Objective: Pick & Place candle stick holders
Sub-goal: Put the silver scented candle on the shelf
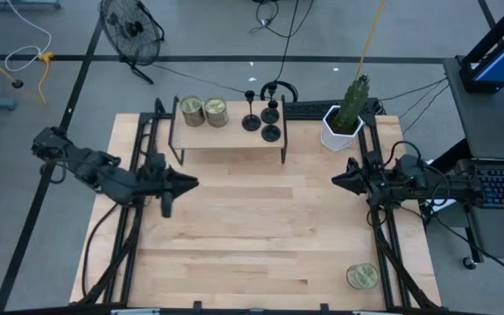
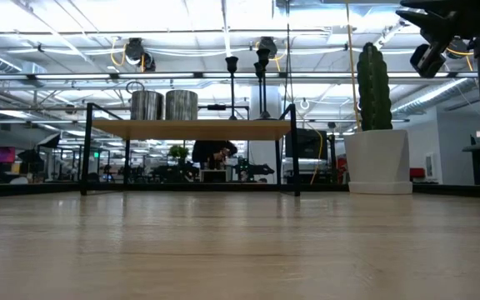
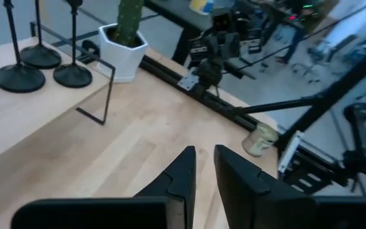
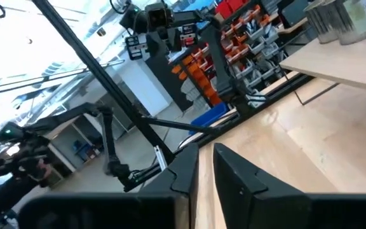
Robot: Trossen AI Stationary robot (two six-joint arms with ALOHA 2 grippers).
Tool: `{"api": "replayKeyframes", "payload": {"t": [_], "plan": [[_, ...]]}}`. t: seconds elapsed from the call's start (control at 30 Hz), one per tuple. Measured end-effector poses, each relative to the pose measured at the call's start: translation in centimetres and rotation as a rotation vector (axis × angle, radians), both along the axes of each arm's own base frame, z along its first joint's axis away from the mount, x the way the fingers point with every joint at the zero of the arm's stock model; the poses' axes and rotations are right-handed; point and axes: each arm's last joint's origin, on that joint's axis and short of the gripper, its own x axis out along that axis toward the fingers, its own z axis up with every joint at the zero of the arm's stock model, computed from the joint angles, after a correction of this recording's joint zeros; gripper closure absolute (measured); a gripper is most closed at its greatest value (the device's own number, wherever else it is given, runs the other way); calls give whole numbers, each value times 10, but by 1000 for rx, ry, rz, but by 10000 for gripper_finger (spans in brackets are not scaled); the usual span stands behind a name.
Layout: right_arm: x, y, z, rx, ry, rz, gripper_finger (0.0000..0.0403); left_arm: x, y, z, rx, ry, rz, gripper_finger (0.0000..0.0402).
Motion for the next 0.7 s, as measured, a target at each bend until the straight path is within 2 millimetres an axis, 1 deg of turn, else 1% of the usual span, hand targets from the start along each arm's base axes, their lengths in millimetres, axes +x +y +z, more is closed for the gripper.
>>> {"api": "replayKeyframes", "payload": {"t": [0.13, 0.3, 0.53, 0.6, 0.7], "plan": [[1, 0, -1, 0, 9, -2, 360, -23, 6, -13, 28, -42, -51, 339], [2, 0, -1, -6, 10, -3, 359, -50, 17, -31, 51, -77, -69, 339], [1, 0, 13, -146, -144, -27, 359, -79, 36, -60, 82, -109, -82, 339], [0, 0, 16, -157, -177, -30, 358, -86, 41, -69, 86, -120, -63, 339], [0, 0, 16, -159, -180, -25, 356, -94, 47, -84, 111, -127, -34, 339]]}}
